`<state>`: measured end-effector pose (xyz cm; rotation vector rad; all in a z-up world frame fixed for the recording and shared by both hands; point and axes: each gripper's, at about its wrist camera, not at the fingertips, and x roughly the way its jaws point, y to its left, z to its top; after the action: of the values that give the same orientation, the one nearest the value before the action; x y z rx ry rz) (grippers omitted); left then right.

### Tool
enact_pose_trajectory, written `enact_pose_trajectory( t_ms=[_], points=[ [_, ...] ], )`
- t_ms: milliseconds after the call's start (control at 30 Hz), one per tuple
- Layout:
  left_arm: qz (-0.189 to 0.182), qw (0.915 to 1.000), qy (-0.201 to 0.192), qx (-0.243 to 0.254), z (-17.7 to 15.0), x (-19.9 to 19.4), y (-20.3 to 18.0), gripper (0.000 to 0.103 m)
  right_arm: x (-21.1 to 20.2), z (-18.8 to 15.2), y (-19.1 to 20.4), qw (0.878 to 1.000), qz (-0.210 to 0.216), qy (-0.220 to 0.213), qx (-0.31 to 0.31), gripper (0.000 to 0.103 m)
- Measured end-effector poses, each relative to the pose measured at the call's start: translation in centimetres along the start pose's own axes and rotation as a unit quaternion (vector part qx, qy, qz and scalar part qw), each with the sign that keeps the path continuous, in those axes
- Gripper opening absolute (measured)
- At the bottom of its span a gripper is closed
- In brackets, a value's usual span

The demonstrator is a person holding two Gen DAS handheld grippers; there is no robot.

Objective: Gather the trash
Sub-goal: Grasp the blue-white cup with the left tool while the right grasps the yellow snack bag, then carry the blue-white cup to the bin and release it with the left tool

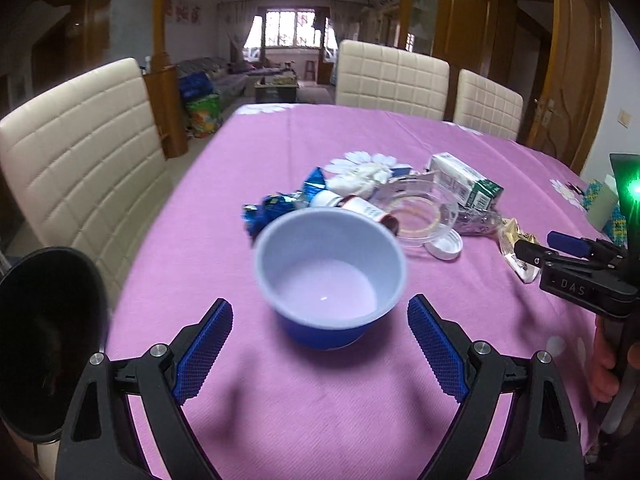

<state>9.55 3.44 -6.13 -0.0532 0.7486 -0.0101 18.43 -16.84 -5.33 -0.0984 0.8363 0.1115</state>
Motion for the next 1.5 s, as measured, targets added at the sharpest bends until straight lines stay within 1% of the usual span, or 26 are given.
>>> enact_pose_trajectory(
  t_ms=[67, 167, 300, 367, 400, 433, 467, 500, 533, 600, 733, 867, 1033, 1133, 1300, 1500],
  points=[
    [0.009, 0.9999, 0.008, 0.006, 0.1, 0.6, -0.6, 0.087, 0.8, 0.2, -0.6, 1.0, 0.005, 0.008, 0.008, 0.065],
    [0.032, 0.9991, 0.024, 0.009, 0.7, 2.1, -0.9, 0.087, 1.6, 0.2, -0.8, 1.0, 0.004, 0.017, 0.014, 0.065],
    [0.041, 0.9985, 0.036, 0.007, 1.1, 3.2, -0.5, 0.087, 2.2, -0.1, -0.6, 0.999, -0.005, 0.027, 0.023, 0.065],
    [0.042, 0.9981, 0.044, 0.006, 1.3, 3.7, -0.5, 0.087, 2.8, -0.1, -0.9, 0.999, -0.003, 0.039, 0.032, 0.063],
    [0.039, 0.9982, 0.045, 0.005, 1.2, 3.8, -0.4, 0.087, 3.1, -0.2, -1.1, 0.998, 0.002, 0.046, 0.038, 0.049],
    [0.037, 0.9983, 0.044, 0.005, 1.2, 3.8, -0.4, 0.087, 3.1, -0.3, -1.2, 0.998, 0.01, 0.043, 0.041, 0.036],
    [0.036, 0.9985, 0.041, 0.006, 1.2, 3.7, -0.5, 0.082, 3.0, -0.3, -1.3, 0.998, 0.008, 0.043, 0.042, 0.035],
    [0.035, 0.9986, 0.038, 0.008, 1.1, 3.5, -0.5, 0.075, 2.8, -0.3, -1.2, 0.998, 0.001, 0.041, 0.041, 0.032],
    [0.031, 0.9988, 0.036, 0.012, 1.0, 3.3, -0.6, 0.074, 2.6, -0.4, -1.1, 0.999, -0.002, 0.037, 0.039, 0.03],
    [0.033, 0.9989, 0.03, 0.016, 0.8, 2.9, -0.8, 0.074, 2.1, -0.5, -0.7, 0.999, 0.001, 0.031, 0.034, 0.029],
    [0.039, 0.9991, 0.006, 0.017, 0.3, 1.3, -0.6, 0.074, 0.7, -0.7, 0.8, 1.0, 0.011, 0.014, 0.011, 0.029],
    [0.048, 0.9988, -0.012, 0.006, -0.1, -0.5, 0.7, 0.074, -0.5, -0.9, 2.8, 0.999, 0.042, 0.005, -0.017, 0.029],
    [0.061, 0.9979, -0.022, -0.006, -0.6, -2.2, 2.7, 0.074, -1.2, -1.1, 5.7, 0.996, 0.071, 0.003, -0.049, 0.029],
    [0.069, 0.9973, -0.025, -0.007, -1.1, -2.6, 3.3, 0.074, -1.4, -1.2, 7.6, 0.994, 0.086, 0.003, -0.068, 0.029],
    [0.085, 0.9959, -0.032, 0.003, -1.7, -3.0, 3.2, 0.074, -1.9, -1.3, 10.2, 0.99, 0.101, -0.006, -0.095, 0.029],
    [0.095, 0.9946, -0.04, -0.013, -1.8, -3.5, 4.5, 0.074, -2.7, -1.6, 13.1, 0.985, 0.115, -0.016, -0.129, 0.029]
  ],
)
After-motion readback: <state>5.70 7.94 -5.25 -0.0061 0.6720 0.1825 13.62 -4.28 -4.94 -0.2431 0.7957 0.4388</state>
